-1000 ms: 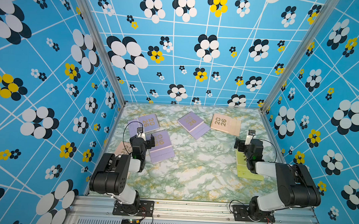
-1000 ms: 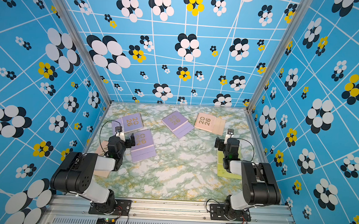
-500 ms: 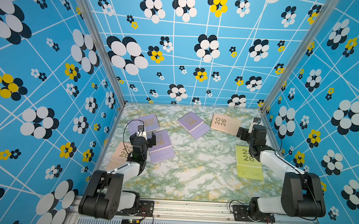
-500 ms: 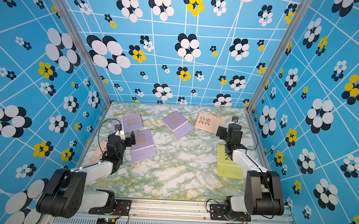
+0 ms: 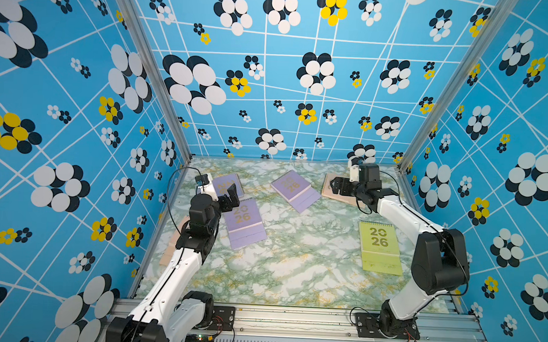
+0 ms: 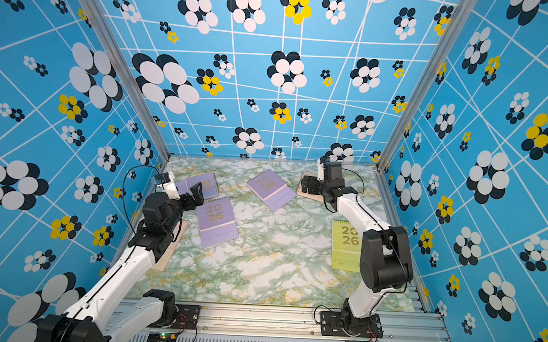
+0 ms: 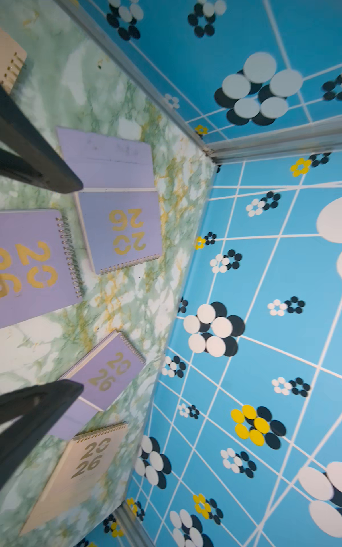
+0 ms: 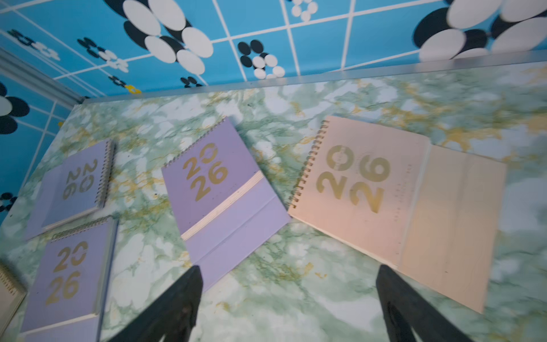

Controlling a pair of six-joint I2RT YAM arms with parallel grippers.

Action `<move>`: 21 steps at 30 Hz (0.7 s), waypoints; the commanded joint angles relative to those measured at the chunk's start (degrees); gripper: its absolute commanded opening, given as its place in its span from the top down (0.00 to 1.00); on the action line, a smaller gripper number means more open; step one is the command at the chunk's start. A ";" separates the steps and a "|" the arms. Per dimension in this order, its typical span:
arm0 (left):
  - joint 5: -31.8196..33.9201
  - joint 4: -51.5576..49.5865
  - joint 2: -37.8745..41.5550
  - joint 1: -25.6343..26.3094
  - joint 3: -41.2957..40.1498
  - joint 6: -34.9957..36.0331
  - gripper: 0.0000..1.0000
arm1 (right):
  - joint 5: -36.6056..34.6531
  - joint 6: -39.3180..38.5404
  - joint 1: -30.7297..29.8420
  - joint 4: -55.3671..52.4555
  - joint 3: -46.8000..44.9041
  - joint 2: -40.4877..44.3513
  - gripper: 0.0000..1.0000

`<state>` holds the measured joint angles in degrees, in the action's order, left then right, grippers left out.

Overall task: Stack the calendars
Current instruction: Move the calendar to the center of the board.

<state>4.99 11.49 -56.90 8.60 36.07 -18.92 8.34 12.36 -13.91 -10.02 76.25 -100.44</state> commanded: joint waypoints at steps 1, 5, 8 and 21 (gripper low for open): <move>3.06 -5.71 -1.07 4.34 0.06 -2.28 0.00 | 3.38 -2.25 -1.74 -9.47 9.09 -5.57 0.09; 5.85 -13.52 -6.06 8.42 5.07 -4.18 0.02 | 4.87 -1.33 -2.85 -15.59 21.82 -15.69 0.09; 7.79 -14.68 -7.48 12.07 6.65 -5.42 0.01 | 6.51 -1.82 -3.34 -22.18 32.38 -23.57 0.13; 6.90 -13.03 -11.55 14.42 6.08 -11.65 0.00 | 6.43 -2.17 -5.47 -31.39 57.04 -42.54 0.13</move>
<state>11.20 -1.32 -66.72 22.65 40.69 -28.82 14.09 11.14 -19.09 -37.21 128.86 -140.57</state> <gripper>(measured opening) 0.999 0.869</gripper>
